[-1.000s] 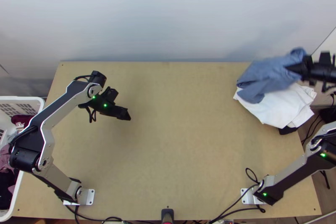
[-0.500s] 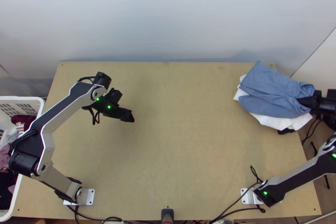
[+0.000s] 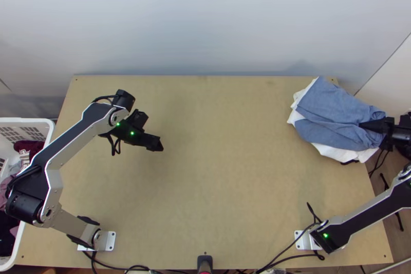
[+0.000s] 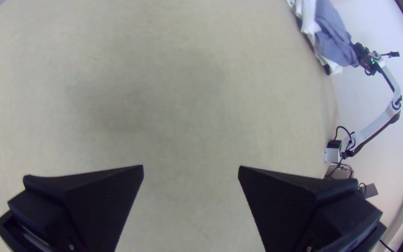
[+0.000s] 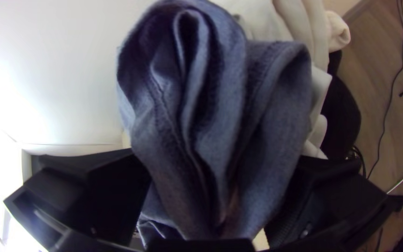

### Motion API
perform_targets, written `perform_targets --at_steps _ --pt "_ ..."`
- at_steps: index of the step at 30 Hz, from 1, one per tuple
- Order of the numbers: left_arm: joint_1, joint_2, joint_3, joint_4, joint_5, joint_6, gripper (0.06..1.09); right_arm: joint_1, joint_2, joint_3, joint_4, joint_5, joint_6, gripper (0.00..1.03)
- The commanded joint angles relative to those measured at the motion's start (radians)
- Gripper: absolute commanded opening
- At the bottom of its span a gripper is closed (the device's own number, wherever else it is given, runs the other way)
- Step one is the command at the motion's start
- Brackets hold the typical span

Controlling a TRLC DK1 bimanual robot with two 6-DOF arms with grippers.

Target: Fold the t-shirt

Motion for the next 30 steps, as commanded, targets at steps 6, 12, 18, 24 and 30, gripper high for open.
perform_targets --at_steps 6,12,18,24,30 --pt "-0.012 -0.014 -0.008 0.001 -0.015 -0.001 1.05 -0.058 -0.002 0.267 -0.184 0.004 -0.066 0.98" --pt "-0.023 -0.012 -0.005 0.007 -0.021 -0.006 1.05 -0.089 -0.025 0.307 -0.191 0.008 -0.060 0.98" --pt "-0.016 -0.014 -0.004 0.005 -0.035 -0.003 1.05 -0.132 -0.029 0.359 -0.190 0.018 -0.045 0.98" --pt "-0.006 -0.063 0.007 0.021 -0.078 -0.004 1.05 -0.090 -0.078 0.398 -0.173 0.028 -0.006 0.98" --pt "0.023 -0.176 0.025 0.041 -0.114 -0.032 1.05 0.052 -0.186 0.393 -0.069 0.108 0.011 0.98"
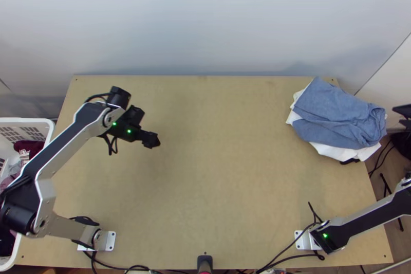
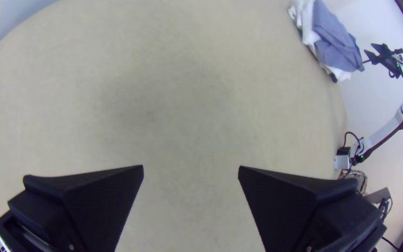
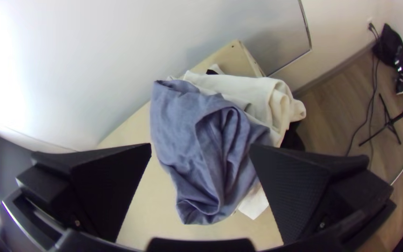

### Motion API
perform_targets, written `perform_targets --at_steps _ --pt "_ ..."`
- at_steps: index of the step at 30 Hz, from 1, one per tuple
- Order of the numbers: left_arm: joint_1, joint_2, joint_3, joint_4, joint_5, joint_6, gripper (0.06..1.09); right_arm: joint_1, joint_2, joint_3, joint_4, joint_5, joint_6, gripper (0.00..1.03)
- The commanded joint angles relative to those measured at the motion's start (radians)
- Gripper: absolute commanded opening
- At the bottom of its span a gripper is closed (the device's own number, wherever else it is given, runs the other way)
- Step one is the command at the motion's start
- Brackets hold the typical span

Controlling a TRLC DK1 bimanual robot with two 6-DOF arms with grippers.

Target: Fold the t-shirt

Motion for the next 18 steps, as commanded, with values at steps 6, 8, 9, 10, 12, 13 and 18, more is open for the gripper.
perform_targets --at_steps 6,8,9,10,12,13,18 --pt "0.069 -0.247 -0.026 0.020 -0.085 -0.024 1.05 0.241 -0.277 -0.169 0.238 0.179 0.039 0.98" --pt "0.106 -0.310 -0.040 0.021 -0.088 -0.055 1.05 0.301 -0.373 -0.299 0.359 0.223 0.087 0.98" --pt "0.122 -0.339 -0.049 0.021 -0.090 -0.067 1.05 0.327 -0.426 -0.373 0.412 0.243 0.101 0.98" --pt "0.129 -0.373 -0.063 0.021 -0.090 -0.069 1.05 0.366 -0.485 -0.453 0.471 0.266 0.105 0.98" --pt "0.145 -0.447 -0.104 0.035 -0.099 -0.063 1.05 0.443 -0.607 -0.622 0.603 0.323 0.125 0.98" --pt "0.151 -0.493 -0.141 0.060 -0.106 -0.060 1.05 0.480 -0.665 -0.709 0.684 0.348 0.147 0.98" --pt "0.151 -0.720 -0.334 0.193 -0.157 -0.004 1.05 0.659 -0.898 -1.079 0.975 0.475 0.233 0.97"
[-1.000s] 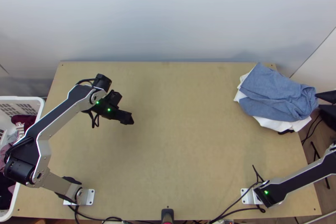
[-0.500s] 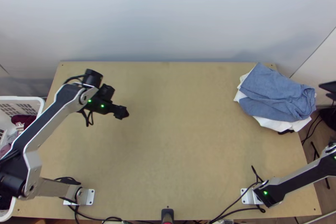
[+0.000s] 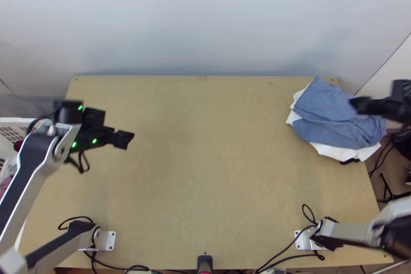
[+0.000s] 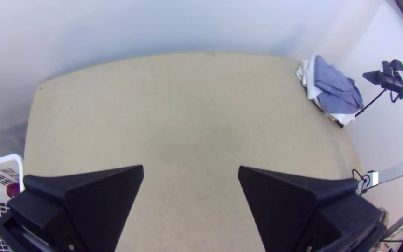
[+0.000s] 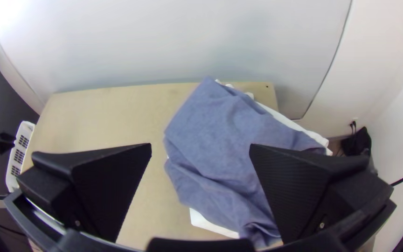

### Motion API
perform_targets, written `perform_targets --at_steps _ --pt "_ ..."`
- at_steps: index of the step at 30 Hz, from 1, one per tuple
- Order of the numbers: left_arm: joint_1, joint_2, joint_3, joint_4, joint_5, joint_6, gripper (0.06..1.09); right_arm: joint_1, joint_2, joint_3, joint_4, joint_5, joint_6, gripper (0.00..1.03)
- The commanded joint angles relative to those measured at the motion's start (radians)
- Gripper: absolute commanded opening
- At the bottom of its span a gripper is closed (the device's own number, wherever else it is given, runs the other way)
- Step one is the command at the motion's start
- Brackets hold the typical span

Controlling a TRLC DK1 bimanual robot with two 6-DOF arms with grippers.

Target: Fold the t-shirt

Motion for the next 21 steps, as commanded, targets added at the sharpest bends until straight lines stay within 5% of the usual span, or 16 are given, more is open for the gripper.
perform_targets --at_steps 1,7,14,21 --pt "0.019 -0.293 -0.216 0.139 -0.066 0.066 1.05 0.258 -0.334 -0.503 0.391 0.177 0.105 0.97" --pt "0.089 -0.514 -0.463 0.318 -0.096 0.176 1.05 0.436 -0.469 -0.756 0.647 0.307 0.154 0.97" --pt "0.191 -0.698 -0.768 0.604 -0.092 0.219 1.05 0.495 -0.484 -0.994 1.005 0.356 0.155 0.96" --pt "0.224 -1.064 -1.006 0.732 -0.083 0.190 1.05 0.579 -0.562 -1.183 1.264 0.370 0.143 0.96"
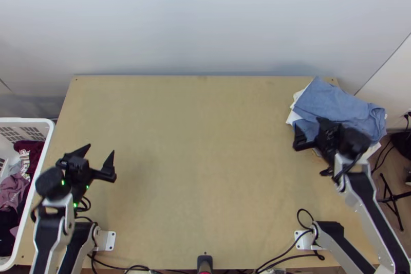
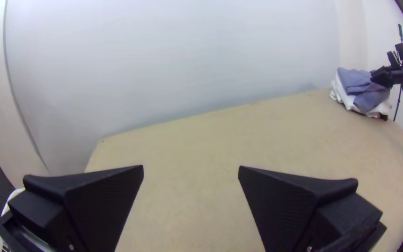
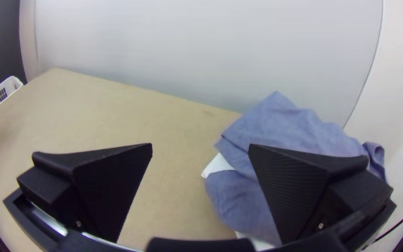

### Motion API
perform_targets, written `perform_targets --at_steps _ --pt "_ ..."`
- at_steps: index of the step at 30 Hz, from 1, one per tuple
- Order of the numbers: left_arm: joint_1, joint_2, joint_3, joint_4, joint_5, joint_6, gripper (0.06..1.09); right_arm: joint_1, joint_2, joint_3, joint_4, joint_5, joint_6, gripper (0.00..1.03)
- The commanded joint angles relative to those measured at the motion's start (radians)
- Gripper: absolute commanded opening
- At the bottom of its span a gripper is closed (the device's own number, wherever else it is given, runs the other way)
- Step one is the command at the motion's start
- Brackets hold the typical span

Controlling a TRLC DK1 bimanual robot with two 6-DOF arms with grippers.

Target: Fold the t-shirt

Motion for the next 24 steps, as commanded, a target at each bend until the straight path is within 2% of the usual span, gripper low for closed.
perform_targets --at_steps 1,6,15,24 --pt "0.045 -0.361 -0.256 0.127 0.008 -0.023 1.05 0.090 -0.085 -0.214 0.255 0.030 0.001 0.96" --pt "0.042 -0.355 -0.255 0.114 0.012 -0.059 1.05 0.149 -0.200 -0.305 0.281 0.039 0.016 0.96" --pt "0.032 -0.355 -0.274 0.127 0.014 -0.079 1.05 0.244 -0.441 -0.455 0.283 0.114 0.032 0.96" --pt "0.038 -0.357 -0.294 0.128 0.014 -0.082 1.05 0.297 -0.582 -0.509 0.258 0.117 0.045 0.97"
